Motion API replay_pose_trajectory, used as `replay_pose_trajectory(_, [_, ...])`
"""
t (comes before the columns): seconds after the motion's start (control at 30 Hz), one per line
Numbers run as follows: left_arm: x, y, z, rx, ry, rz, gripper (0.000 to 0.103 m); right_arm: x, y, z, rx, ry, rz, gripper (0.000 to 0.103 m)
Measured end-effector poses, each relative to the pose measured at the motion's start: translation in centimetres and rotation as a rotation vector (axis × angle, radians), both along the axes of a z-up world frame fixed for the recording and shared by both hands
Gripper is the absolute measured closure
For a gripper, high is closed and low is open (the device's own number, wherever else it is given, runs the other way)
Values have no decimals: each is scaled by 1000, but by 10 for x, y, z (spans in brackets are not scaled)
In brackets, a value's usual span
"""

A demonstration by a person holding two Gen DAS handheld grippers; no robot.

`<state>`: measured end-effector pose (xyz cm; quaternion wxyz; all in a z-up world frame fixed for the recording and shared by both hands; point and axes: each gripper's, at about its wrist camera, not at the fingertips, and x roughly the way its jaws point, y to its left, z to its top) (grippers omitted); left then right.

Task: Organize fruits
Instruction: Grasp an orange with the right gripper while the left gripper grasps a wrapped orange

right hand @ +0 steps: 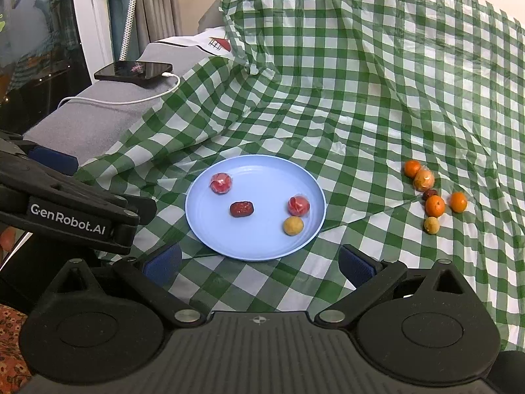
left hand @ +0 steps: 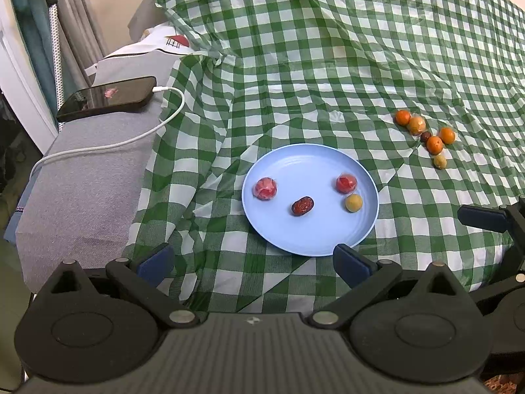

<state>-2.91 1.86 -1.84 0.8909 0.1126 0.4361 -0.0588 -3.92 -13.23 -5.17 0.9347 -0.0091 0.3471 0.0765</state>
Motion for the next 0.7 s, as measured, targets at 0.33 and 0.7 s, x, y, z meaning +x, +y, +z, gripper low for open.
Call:
replay_pose_trajectory(0.33, [14, -7, 2, 10, 22, 18, 0, 9, -16, -10, 41, 2, -47, 2])
replay_pose_trajectory(0.7, [56, -39, -1, -5, 78, 17, 0, 36, -101, -36, 57, -23, -311, 2])
